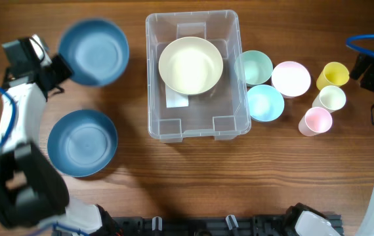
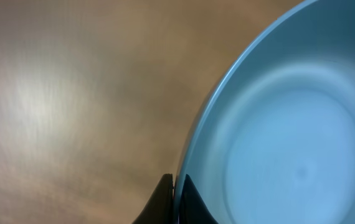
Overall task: Pack container
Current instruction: 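Carry the blue plate into the bin and lower it onto the cream bowl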
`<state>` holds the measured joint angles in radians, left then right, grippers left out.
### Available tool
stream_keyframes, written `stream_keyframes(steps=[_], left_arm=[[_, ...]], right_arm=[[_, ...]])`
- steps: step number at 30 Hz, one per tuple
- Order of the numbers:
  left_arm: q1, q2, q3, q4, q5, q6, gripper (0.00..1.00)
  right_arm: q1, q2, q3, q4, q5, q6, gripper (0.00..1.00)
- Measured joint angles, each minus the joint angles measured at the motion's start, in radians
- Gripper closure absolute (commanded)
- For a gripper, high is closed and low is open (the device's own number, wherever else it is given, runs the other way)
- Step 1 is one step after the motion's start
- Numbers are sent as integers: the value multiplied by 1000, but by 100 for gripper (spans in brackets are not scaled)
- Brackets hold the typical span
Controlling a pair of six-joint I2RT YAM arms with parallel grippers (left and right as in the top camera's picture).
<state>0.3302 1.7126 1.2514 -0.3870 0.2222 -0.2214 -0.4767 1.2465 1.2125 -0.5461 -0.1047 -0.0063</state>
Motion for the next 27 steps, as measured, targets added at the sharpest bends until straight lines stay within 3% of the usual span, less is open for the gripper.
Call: stream_keyframes(steps=[5,9,19,27], left_arm=[[-94,-204,43,14,-2,-3,96],[-264,-269,50,13,3,-5,96],[-625,-138,49,49,-130,-26,96],[-723,33,49,153,-219,-96,95]], right_arm=[[0,0,0,0,0,0,0],[0,0,0,0,0,0,0],[0,0,0,0,0,0,0],[0,0,0,0,0,0,0]])
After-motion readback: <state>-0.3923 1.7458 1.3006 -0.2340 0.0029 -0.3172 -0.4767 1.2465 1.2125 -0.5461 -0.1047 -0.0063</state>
